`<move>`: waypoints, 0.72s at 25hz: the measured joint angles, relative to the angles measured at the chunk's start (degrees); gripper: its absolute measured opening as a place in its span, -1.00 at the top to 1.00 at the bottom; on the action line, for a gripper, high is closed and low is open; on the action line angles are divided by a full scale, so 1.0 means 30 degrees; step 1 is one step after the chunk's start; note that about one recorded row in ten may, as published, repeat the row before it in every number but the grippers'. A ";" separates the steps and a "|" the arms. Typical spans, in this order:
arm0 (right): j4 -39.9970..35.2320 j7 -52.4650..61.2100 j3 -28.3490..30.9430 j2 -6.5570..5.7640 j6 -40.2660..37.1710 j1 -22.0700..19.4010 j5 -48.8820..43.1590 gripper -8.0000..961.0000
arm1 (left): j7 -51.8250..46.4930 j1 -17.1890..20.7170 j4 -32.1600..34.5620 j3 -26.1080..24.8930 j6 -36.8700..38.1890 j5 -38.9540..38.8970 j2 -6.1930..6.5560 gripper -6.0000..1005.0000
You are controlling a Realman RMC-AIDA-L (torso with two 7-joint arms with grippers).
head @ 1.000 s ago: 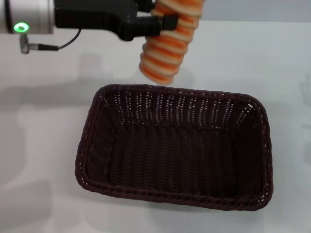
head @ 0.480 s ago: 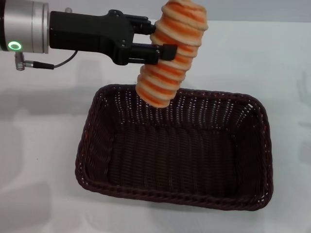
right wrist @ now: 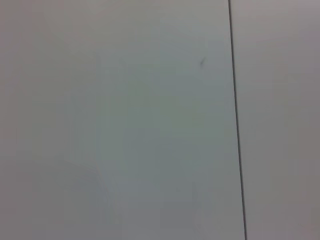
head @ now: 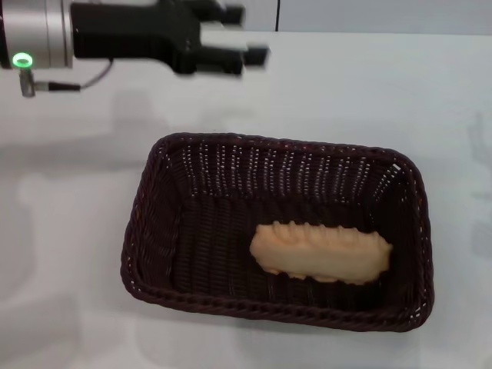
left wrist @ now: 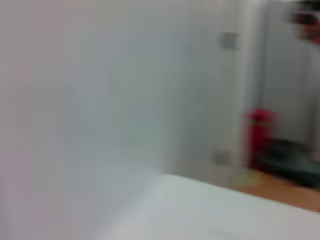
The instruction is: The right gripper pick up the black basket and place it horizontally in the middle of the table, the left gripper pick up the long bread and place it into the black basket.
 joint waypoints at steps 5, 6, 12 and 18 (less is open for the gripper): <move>0.0048 0.0003 0.0070 -0.0018 -0.0110 0.0000 0.0091 -0.63 | 0.1363 0.1742 -0.1367 0.1713 0.9993 -0.1406 -0.0591 -0.69; 0.0055 0.0011 0.0065 -0.0019 -0.0120 -0.0018 0.0106 -0.63 | 0.1972 0.2082 -0.1365 0.2645 1.2834 -0.2385 -0.0591 -0.70; 0.0122 0.0156 0.0095 -0.0013 -0.0157 -0.0099 0.0163 -0.63 | 0.5167 0.2953 -0.1723 1.0244 3.1164 -0.7326 -0.0581 -0.69; 0.0177 0.0167 0.0131 -0.0018 -0.0163 0.0073 0.0188 -0.63 | -0.1145 0.2151 0.1822 1.5528 4.1746 -0.0910 -0.0522 -0.68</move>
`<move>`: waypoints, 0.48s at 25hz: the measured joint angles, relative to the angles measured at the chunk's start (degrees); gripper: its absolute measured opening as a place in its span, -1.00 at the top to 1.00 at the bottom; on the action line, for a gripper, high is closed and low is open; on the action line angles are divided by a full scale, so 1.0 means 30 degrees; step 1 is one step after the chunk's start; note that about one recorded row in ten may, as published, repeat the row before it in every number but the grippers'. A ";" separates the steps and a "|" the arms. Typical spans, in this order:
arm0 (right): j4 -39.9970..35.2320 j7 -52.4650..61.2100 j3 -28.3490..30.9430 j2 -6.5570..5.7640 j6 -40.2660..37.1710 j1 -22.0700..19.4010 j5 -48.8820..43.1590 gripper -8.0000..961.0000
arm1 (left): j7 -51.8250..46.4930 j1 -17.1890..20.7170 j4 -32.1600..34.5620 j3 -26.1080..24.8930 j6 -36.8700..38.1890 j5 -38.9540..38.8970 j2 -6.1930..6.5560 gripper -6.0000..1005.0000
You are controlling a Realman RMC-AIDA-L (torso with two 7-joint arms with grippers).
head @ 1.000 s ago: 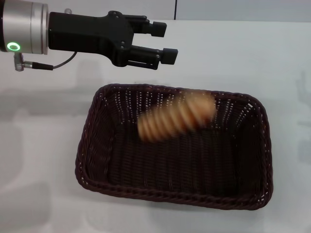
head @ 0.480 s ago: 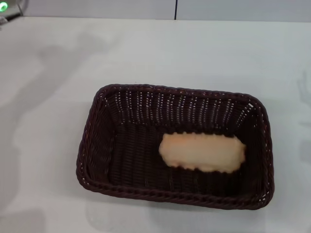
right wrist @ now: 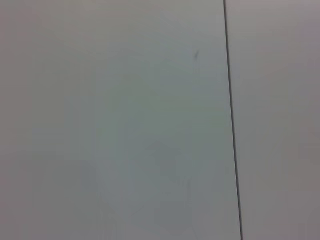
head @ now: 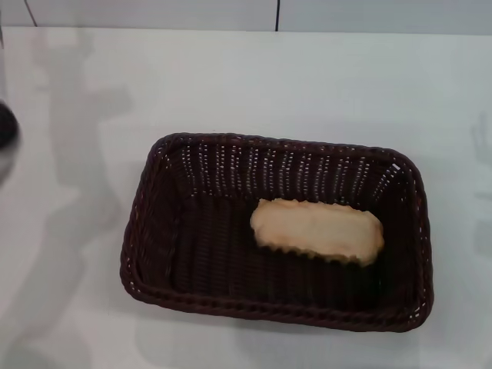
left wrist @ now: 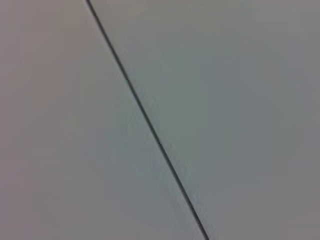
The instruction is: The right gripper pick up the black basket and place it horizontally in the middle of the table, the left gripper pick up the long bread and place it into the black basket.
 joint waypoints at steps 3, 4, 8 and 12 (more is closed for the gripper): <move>0.0017 0.0007 -0.0009 0.0004 0.0000 0.0032 0.0003 -0.63 | -0.8709 0.0383 0.2442 0.0843 0.3427 0.6413 0.0231 -0.68; 0.0104 0.0009 -0.0052 0.0014 0.0035 0.0033 -0.0027 -0.63 | -1.4001 0.0635 0.3842 0.0764 0.3838 0.9283 0.0629 -0.68; 0.0491 0.0202 -0.0038 0.0050 0.0336 0.0032 -0.0038 -0.63 | -2.1911 0.0281 0.7609 0.0718 0.5865 1.2676 0.1310 -0.68; 0.1798 0.0639 -0.0015 0.0123 0.2172 0.0139 0.0868 -0.63 | -2.7020 -0.0798 1.2166 0.0710 0.7883 1.4477 0.1400 -0.68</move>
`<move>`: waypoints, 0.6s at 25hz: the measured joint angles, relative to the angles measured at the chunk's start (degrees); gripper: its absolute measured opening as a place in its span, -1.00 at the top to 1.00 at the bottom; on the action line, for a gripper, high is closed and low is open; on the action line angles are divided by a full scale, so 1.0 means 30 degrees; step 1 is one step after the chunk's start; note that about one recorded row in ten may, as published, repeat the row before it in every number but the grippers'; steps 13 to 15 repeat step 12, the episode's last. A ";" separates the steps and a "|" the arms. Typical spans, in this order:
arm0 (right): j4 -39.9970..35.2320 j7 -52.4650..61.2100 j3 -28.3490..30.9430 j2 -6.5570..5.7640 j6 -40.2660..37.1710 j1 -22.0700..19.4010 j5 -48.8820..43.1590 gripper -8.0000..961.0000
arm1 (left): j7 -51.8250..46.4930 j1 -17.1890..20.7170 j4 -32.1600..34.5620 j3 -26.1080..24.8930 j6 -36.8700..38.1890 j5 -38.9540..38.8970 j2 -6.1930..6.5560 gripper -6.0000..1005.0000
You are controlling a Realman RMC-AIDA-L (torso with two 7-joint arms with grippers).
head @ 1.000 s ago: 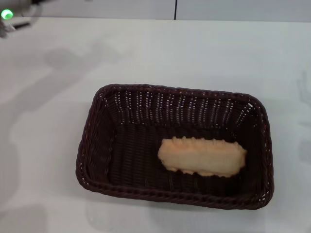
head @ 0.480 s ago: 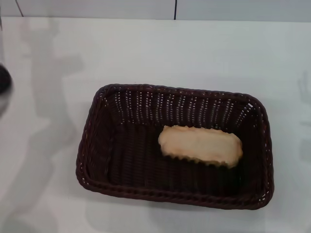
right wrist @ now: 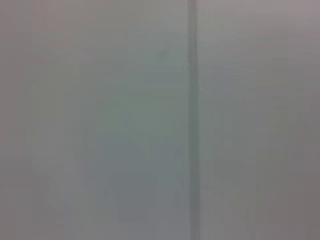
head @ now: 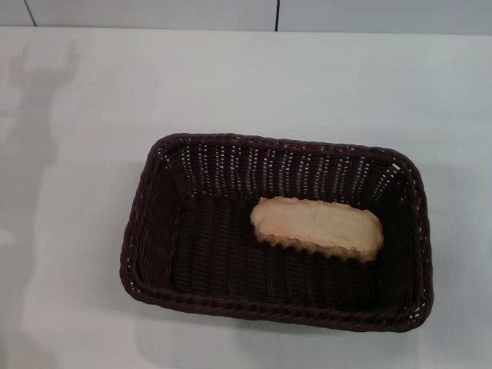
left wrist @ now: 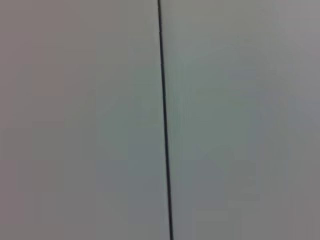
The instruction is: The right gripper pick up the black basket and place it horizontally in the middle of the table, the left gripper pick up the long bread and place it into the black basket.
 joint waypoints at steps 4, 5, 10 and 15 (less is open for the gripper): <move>0.1896 0.1864 -0.0171 0.0043 0.2516 -0.0003 0.2123 -0.63 | 0.0325 0.0598 0.0414 -0.0468 -0.0023 0.0179 -0.0429 -0.68; 0.1896 0.1864 -0.0171 0.0043 0.2516 -0.0003 0.2123 -0.63 | 0.0596 0.0750 0.0401 -0.0814 -0.0023 0.0254 -0.0583 -0.68; 0.4074 0.3588 -0.0270 0.0113 0.4694 -0.0201 0.4543 -0.63 | 0.1408 0.1071 0.0507 -0.1863 -0.0135 0.0482 -0.1075 -0.68; 0.4857 0.4363 -0.0465 0.0092 0.5191 -0.0363 0.5102 -0.63 | 0.1799 0.1324 0.0519 -0.1978 -0.0524 0.0556 -0.1200 -0.68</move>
